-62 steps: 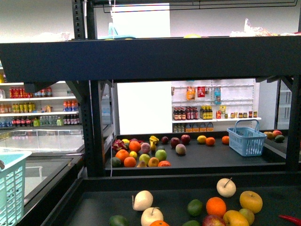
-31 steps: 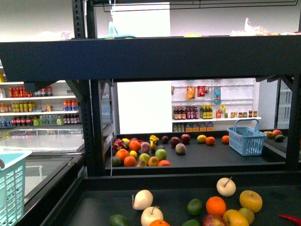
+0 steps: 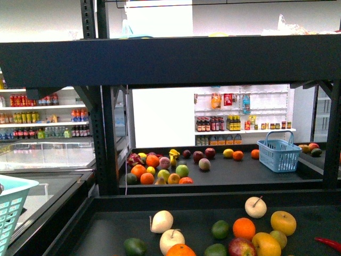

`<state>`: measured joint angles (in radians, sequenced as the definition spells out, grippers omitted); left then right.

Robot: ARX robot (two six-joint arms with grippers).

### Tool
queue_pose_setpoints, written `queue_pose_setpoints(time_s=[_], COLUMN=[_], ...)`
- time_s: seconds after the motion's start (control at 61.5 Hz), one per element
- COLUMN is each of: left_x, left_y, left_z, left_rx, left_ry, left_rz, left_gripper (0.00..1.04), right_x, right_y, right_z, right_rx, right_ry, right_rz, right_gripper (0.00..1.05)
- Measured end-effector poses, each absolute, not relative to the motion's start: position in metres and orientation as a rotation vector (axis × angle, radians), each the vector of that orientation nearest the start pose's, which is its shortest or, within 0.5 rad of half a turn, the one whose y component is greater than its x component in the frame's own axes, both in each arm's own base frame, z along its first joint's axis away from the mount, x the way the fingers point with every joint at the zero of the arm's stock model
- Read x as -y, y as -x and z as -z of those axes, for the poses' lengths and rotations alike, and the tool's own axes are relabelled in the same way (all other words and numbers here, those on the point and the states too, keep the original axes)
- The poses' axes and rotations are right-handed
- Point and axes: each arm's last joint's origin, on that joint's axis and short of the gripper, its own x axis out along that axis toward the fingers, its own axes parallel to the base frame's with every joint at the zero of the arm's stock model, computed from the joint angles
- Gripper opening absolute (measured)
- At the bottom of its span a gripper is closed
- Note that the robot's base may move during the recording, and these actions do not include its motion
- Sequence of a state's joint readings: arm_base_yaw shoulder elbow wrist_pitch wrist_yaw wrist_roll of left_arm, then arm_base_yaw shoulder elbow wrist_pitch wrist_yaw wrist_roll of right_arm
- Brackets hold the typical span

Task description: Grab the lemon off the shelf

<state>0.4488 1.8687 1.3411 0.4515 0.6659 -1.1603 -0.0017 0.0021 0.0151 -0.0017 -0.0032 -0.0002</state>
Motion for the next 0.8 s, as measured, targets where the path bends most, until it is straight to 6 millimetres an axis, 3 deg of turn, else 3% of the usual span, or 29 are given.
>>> queue_pose_setpoints(time_s=[0.211,0.439,0.797], left_x=[-0.148,-0.097,-0.012], left_y=[-0.384,-0.37,-0.365], left_z=[-0.299,-0.323,-0.307], left_rx=[-0.212,-0.27,-0.416], left_ry=[1.085,0.947,0.821], left_rz=[0.27,0.462,0.746], left_gripper=[0.1,0.1,0.1], right_x=[0.0,0.0,0.0], right_y=[-0.097,-0.097,-0.097], right_z=[-0.168,-0.168,-0.168], right_rx=[0.011,0.011,0.011], right_ry=[0.0,0.0,0.0], right_rz=[-0.002,-0.002,-0.002], right_gripper=[1.02,1.02,1.02])
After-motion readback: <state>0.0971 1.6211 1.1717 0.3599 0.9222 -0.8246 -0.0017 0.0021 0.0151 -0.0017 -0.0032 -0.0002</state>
